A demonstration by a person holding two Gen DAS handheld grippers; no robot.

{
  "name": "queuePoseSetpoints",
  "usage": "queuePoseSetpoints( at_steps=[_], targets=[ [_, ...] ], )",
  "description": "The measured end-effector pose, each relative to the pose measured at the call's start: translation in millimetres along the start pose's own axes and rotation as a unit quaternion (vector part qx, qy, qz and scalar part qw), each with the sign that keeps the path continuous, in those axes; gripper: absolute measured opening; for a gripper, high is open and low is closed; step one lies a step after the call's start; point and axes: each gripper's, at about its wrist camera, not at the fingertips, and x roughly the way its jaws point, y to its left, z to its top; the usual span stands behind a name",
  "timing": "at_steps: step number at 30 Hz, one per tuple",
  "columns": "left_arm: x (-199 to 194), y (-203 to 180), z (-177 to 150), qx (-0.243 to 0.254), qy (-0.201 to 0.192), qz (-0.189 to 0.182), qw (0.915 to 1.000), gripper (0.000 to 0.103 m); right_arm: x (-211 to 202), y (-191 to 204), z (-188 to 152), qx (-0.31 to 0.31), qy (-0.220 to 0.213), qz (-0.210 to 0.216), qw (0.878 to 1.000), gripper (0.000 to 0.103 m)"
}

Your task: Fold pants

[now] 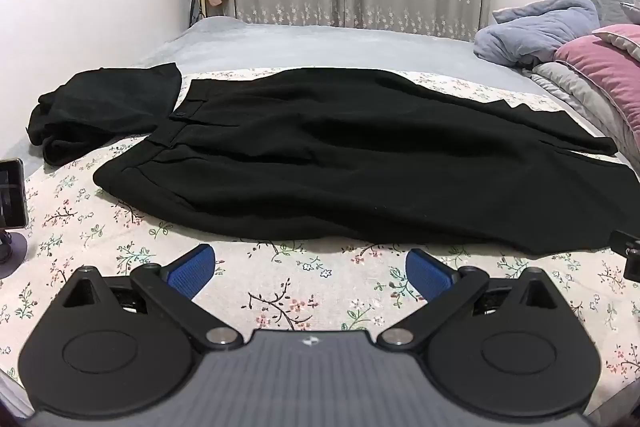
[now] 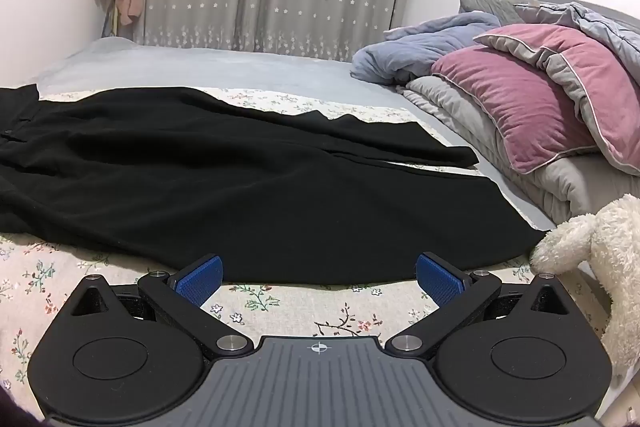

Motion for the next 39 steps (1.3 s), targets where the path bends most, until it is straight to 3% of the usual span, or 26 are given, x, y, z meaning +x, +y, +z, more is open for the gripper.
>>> queuePoseSetpoints(
  at_steps=[39],
  targets=[
    [2.2,2.0,0.8,0.005,0.001,0.008,1.0,0.103,-0.2,-3.1,-1.0,0.001,-0.003,0.002,1.0,0.103]
  ],
)
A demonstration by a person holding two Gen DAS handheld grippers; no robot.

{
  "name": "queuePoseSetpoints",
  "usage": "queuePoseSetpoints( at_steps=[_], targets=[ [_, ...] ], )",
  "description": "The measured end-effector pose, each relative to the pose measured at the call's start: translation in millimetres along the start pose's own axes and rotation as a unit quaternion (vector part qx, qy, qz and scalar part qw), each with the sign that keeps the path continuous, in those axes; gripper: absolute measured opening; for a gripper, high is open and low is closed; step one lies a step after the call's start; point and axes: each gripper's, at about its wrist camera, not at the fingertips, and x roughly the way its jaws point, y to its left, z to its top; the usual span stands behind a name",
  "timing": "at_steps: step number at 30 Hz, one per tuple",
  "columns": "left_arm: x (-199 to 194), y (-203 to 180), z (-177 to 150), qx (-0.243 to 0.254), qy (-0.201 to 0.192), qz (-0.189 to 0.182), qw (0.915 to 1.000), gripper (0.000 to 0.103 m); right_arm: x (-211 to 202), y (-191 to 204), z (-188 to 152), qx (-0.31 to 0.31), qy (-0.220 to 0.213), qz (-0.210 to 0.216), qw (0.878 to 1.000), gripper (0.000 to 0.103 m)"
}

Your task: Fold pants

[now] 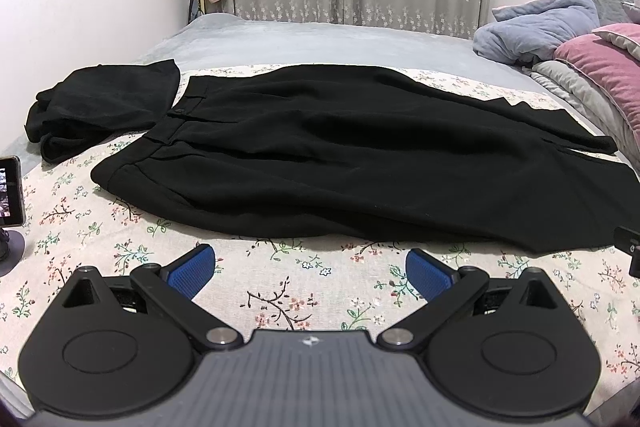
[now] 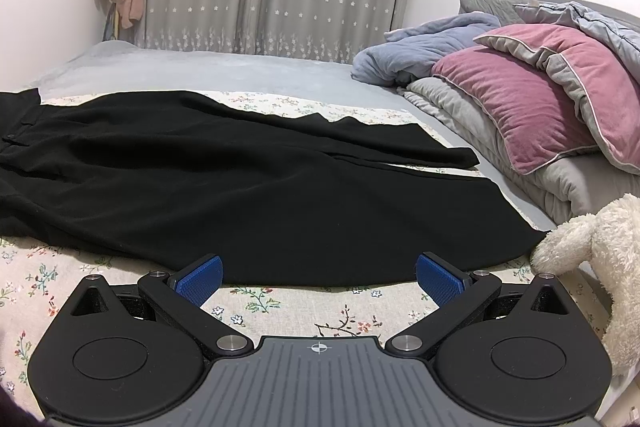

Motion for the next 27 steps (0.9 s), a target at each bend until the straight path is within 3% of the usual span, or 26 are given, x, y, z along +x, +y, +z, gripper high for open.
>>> queuePoseSetpoints(
  at_steps=[15,27],
  targets=[
    [11.6,-4.1,1.7,0.005,0.011,-0.001,0.9999,0.103,0.2,-4.8,-0.1,0.01,-0.003,0.013,1.0,0.103],
    [-5.0,-8.6,5.2,0.016,-0.028,0.006,0.9995,0.103,-32.9,10.5,3.1,0.004,-0.036,0.057,0.998,0.103]
  ],
)
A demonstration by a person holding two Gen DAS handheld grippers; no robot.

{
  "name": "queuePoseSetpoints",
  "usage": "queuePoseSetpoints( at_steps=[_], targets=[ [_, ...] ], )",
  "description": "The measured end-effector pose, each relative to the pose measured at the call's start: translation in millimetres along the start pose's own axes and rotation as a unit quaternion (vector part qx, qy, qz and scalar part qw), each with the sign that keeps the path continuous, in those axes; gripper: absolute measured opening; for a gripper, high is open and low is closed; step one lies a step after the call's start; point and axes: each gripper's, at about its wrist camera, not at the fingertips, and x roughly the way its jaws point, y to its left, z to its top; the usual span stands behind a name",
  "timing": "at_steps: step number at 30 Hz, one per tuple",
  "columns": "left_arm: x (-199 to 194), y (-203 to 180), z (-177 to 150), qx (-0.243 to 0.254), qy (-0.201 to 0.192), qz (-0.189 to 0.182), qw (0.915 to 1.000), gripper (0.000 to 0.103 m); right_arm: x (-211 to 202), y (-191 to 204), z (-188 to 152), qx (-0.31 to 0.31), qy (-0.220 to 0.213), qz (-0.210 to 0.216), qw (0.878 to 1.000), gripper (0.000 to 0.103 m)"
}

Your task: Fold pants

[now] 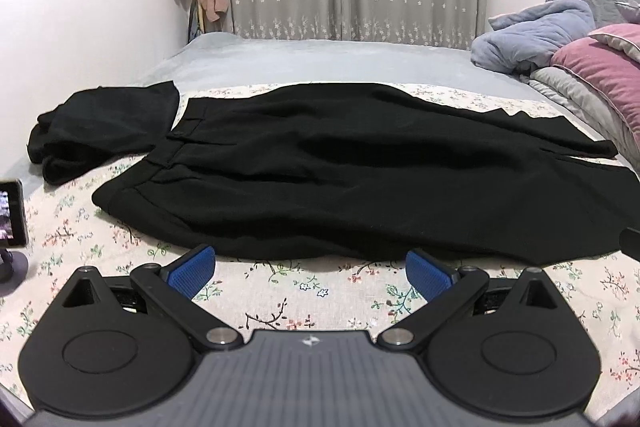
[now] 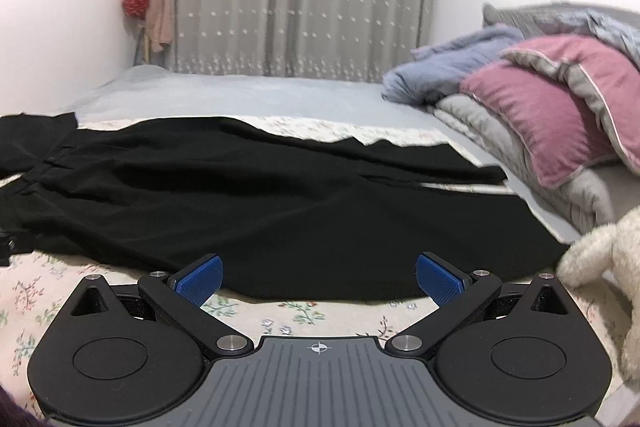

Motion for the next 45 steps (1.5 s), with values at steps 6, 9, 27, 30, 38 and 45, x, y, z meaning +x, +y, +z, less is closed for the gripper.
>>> queuePoseSetpoints(
  at_steps=[6,9,27,30,38,45],
  targets=[
    [-4.5,0.1,1.5,-0.002,-0.011,0.005,0.9999,0.103,-11.4,7.5,3.3,0.003,-0.009,0.01,1.0,0.103],
    [-3.1,-0.7,-0.5,-0.001,-0.012,0.006,0.9999,0.103,-14.6,9.0,5.4,0.008,-0.009,0.014,1.0,0.103],
    [0.4,-6.8,-5.7,0.019,-0.016,0.008,0.9997,0.103,-14.9,17.2,1.5,0.0,-0.011,0.018,1.0,0.103],
    [1.1,-7.0,-5.6,0.019,-0.017,0.009,0.9996,0.103,-14.4,19.0,1.3,0.0,-0.01,0.02,1.0,0.103],
    [1.5,-8.4,-6.2,0.019,-0.017,0.009,0.9996,0.103,-13.0,19.3,1.6,-0.001,-0.009,0.019,1.0,0.103],
    [2.9,-8.7,-6.0,0.02,-0.014,0.01,0.9997,0.103,-12.8,19.1,1.4,-0.002,-0.009,0.019,1.0,0.103]
  ],
)
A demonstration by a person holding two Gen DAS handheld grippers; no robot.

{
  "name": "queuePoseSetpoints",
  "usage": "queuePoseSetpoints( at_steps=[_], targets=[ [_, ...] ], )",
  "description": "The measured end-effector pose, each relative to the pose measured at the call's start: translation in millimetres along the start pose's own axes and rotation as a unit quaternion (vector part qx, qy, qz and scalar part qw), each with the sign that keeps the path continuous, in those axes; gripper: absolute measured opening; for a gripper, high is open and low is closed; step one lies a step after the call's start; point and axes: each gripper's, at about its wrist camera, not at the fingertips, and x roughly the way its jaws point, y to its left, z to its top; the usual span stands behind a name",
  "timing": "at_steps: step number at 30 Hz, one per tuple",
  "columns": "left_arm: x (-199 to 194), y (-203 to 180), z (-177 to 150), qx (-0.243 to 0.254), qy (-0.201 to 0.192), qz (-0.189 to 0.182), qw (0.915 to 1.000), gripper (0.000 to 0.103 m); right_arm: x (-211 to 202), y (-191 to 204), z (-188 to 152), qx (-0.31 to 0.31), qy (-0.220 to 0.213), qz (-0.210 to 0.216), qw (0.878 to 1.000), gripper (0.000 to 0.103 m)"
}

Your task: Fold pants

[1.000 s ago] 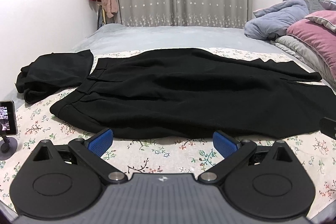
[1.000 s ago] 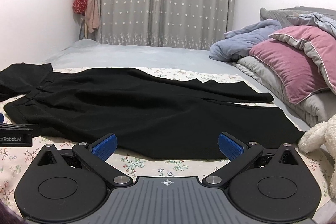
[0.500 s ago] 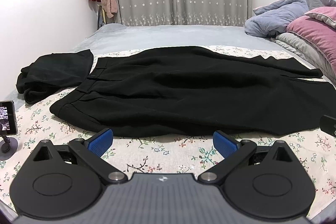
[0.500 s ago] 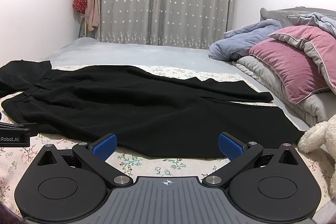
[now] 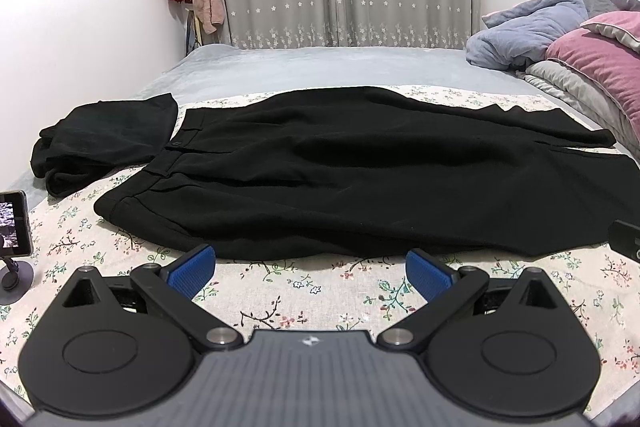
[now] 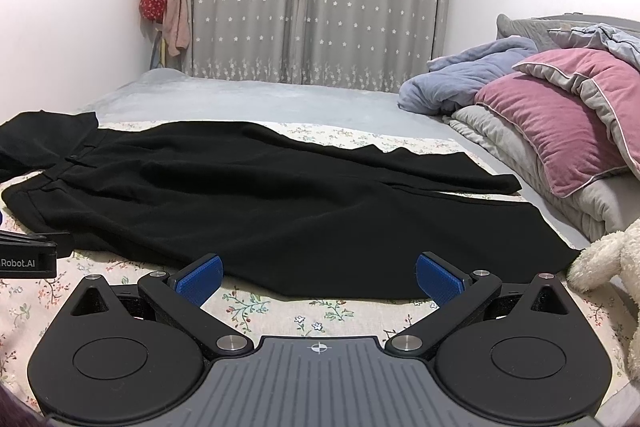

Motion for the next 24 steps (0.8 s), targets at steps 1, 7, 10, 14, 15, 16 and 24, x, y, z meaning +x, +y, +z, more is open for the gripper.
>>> queuePoseSetpoints(
  at_steps=[1,7,10,14,15,16,24],
  targets=[
    [0.8,0.0,0.5,0.0,0.002,-0.001,1.0,0.103,0.1,-0.1,-0.1,0.001,0.0,0.0,1.0,0.103],
    [13.8,10.4,12.9,-0.017,0.019,-0.001,0.9997,0.103,13.4,-14.3,2.6,0.016,0.014,-0.005,1.0,0.103],
    [25.8,17.3,25.8,-0.022,0.024,0.007,0.9994,0.103,27.2,-38.2,10.9,0.054,0.026,-0.004,0.998,0.103],
    [46.4,22.6,43.7,-0.021,0.032,0.013,0.9992,0.103,50.8,-75.7,26.6,0.106,0.04,-0.016,0.993,0.103],
    [52.5,22.6,46.6,-0.018,0.036,0.013,0.9991,0.103,57.9,-84.4,29.8,0.112,0.044,-0.018,0.993,0.103],
    [58.9,21.9,50.0,-0.013,0.041,0.013,0.999,0.103,64.8,-91.6,32.1,0.115,0.048,-0.019,0.992,0.103],
    [126.7,23.7,88.3,-0.018,0.062,0.014,0.9978,0.103,135.3,-144.0,48.3,0.124,0.086,-0.037,0.988,0.103]
  ],
)
